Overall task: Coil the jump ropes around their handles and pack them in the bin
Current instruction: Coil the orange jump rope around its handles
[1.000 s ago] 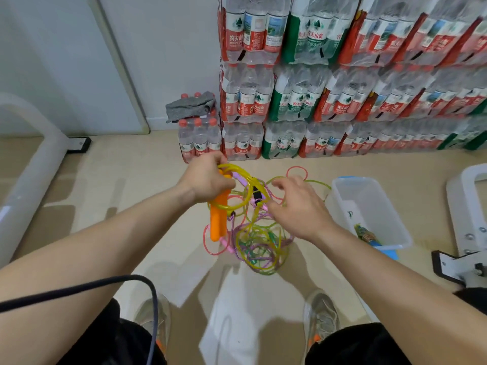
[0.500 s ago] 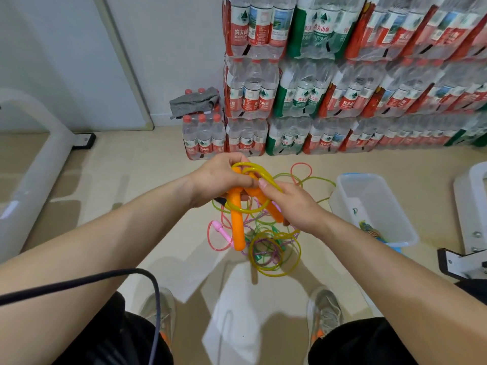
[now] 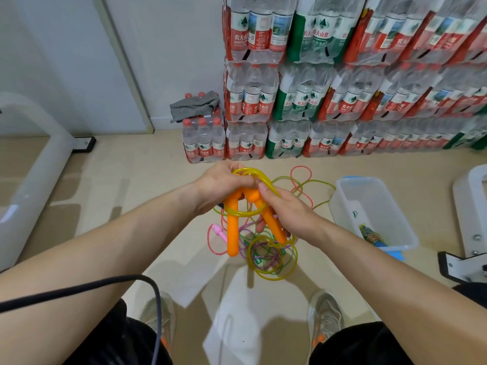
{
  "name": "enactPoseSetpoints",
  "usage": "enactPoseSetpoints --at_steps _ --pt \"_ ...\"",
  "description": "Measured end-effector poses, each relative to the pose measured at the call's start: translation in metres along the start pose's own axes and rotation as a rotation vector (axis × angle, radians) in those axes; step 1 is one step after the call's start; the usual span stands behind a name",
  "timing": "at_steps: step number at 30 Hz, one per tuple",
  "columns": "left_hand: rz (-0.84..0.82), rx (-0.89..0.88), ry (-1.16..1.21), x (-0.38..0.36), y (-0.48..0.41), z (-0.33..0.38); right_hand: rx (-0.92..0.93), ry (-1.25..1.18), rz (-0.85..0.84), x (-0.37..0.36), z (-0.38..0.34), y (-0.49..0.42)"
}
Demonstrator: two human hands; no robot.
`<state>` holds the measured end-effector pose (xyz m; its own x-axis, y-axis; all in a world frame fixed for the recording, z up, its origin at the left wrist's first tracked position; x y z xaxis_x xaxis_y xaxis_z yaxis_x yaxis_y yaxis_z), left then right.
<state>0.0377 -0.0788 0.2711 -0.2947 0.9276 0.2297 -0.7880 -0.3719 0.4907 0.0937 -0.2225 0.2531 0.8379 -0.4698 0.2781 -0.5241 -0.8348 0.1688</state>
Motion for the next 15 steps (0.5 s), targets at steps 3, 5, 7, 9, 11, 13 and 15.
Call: enactPoseSetpoints --at_steps 3,5,7,9,11,13,15 --pt "0.022 0.005 0.031 -0.001 0.001 -0.001 0.020 -0.004 0.013 -0.001 -0.003 0.001" --pt "0.057 -0.001 0.003 0.000 0.000 -0.001 0.014 0.014 0.012 -0.001 -0.005 0.003" --pt "0.086 -0.008 -0.009 -0.001 -0.003 -0.002 0.003 0.029 0.007 -0.001 -0.007 0.004" --pt "0.105 -0.019 -0.019 -0.001 -0.005 -0.004 -0.004 0.051 0.003 -0.001 -0.007 0.003" --pt "0.118 -0.023 -0.024 -0.001 -0.007 -0.007 -0.015 0.057 -0.008 -0.001 -0.005 0.003" --pt "0.121 -0.013 -0.019 -0.002 -0.010 -0.011 -0.023 0.048 -0.018 -0.002 -0.004 0.004" --pt "0.115 -0.008 -0.009 -0.002 -0.011 -0.012 -0.018 0.034 -0.018 -0.002 -0.003 0.003"
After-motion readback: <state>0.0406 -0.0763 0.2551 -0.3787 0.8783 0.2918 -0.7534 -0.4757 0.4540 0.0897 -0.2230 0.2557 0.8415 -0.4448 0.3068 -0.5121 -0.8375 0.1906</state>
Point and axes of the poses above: each hand's wrist, its own y-axis away from the middle knuckle, its own x-axis out of the back of the hand, z = x × y, the point moved 5 cm from there along -y, towards the middle knuckle, and after that the axes turned 9 degrees about x, right-handed, at the moved point
